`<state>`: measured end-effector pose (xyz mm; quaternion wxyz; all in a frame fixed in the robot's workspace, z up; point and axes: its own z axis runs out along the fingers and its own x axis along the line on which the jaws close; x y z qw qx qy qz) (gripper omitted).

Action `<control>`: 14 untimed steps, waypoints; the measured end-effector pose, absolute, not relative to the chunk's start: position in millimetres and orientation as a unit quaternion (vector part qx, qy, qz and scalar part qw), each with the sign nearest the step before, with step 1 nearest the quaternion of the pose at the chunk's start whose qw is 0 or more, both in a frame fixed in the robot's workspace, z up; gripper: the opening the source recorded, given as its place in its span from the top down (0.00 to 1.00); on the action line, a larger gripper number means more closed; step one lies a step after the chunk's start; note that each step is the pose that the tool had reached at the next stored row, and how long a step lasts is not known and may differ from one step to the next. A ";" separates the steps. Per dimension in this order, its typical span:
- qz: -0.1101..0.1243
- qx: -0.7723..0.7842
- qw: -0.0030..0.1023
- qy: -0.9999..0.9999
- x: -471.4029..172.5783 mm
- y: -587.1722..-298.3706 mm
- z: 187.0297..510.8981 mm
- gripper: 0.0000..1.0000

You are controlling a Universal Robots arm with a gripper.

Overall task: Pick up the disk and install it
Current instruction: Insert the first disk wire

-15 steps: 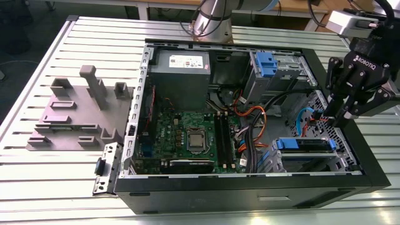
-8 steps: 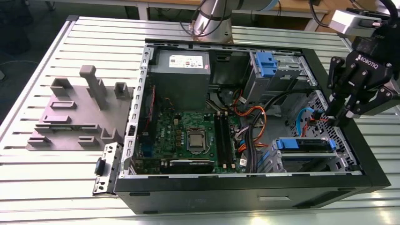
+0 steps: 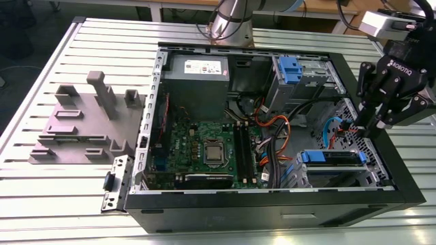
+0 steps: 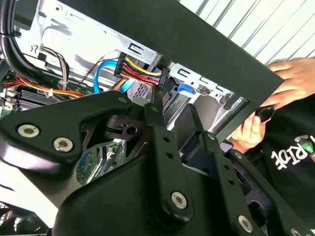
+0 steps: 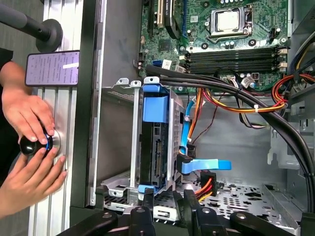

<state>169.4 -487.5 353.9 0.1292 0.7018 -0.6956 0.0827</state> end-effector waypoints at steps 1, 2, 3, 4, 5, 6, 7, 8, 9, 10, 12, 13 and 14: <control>0.082 0.702 0.130 -0.695 170.0 -487.0 353.6 0.62; 0.080 0.702 0.132 -0.695 170.8 -486.4 353.2 0.62; 0.079 0.702 0.133 -0.695 171.5 -485.8 353.0 0.62; 0.077 0.702 0.135 -0.695 172.2 -485.1 352.9 0.62; 0.076 0.703 0.136 -0.694 172.9 -484.2 352.6 0.62; 0.074 0.703 0.138 -0.694 173.7 -483.4 352.0 0.62; 0.072 0.703 0.140 -0.694 174.8 -482.9 351.0 0.62; 0.070 0.703 0.142 -0.693 176.0 -482.8 349.9 0.62; 0.069 0.704 0.143 -0.692 177.0 -482.7 348.7 0.62; 0.067 0.705 0.145 -0.691 177.4 -482.8 347.7 0.62; 0.067 0.711 0.146 -0.685 177.7 -482.8 345.9 0.62; 0.067 0.714 0.147 -0.681 177.8 -482.7 345.0 0.62; 0.067 0.717 0.147 -0.678 178.1 -482.8 344.0 0.62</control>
